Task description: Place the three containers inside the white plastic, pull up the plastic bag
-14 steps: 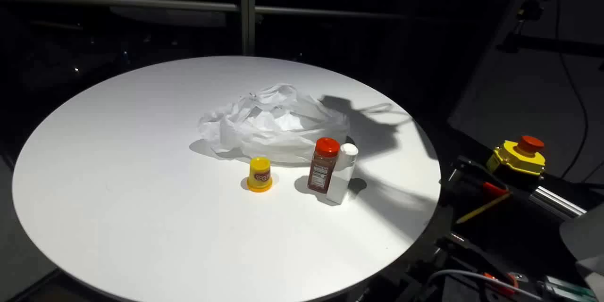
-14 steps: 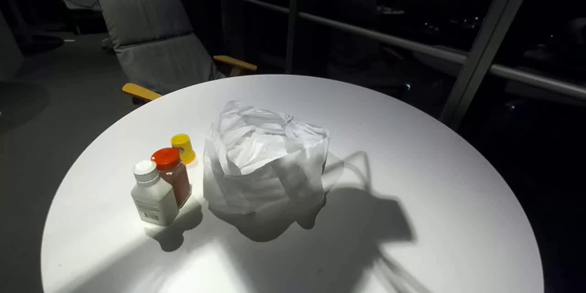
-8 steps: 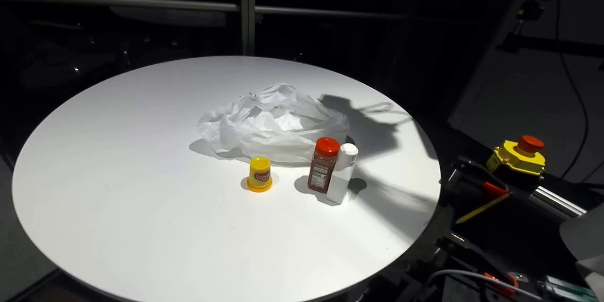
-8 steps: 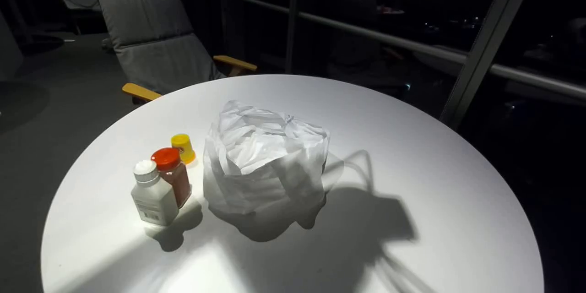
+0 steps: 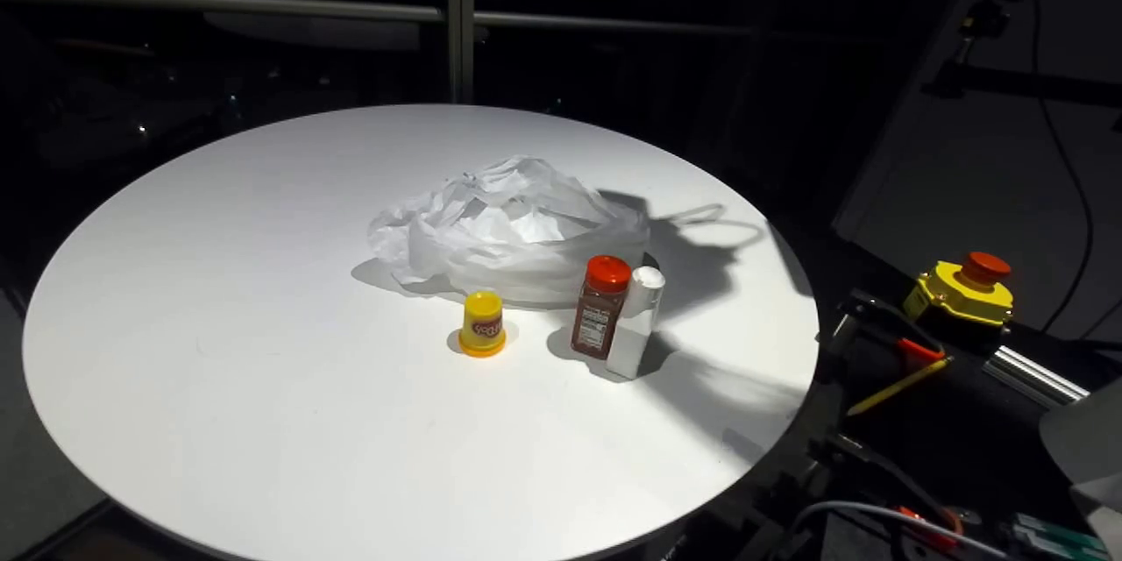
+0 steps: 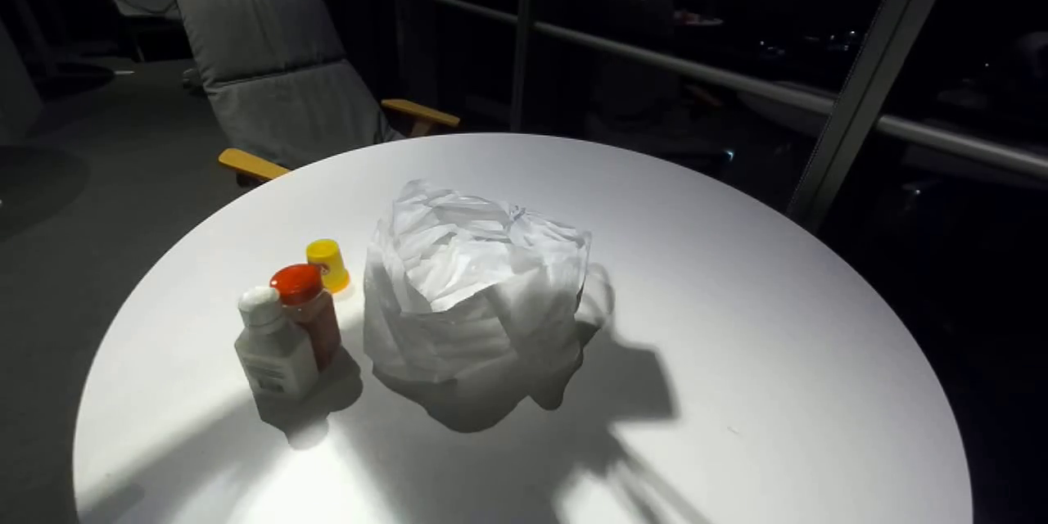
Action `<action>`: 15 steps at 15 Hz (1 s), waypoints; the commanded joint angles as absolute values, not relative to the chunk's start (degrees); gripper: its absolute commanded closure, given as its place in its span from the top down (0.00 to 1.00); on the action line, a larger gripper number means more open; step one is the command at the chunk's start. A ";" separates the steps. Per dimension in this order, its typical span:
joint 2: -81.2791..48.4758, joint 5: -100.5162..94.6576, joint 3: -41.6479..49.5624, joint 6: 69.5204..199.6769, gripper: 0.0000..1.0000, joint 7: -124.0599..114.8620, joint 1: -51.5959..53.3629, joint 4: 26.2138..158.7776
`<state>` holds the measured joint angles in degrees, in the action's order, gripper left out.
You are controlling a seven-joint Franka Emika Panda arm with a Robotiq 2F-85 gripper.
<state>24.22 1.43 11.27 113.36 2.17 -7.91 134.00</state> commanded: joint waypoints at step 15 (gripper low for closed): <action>17.03 0.36 -15.51 154.61 1.00 -16.24 5.15 159.80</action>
<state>22.65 1.66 -14.26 151.09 -14.87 4.09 159.84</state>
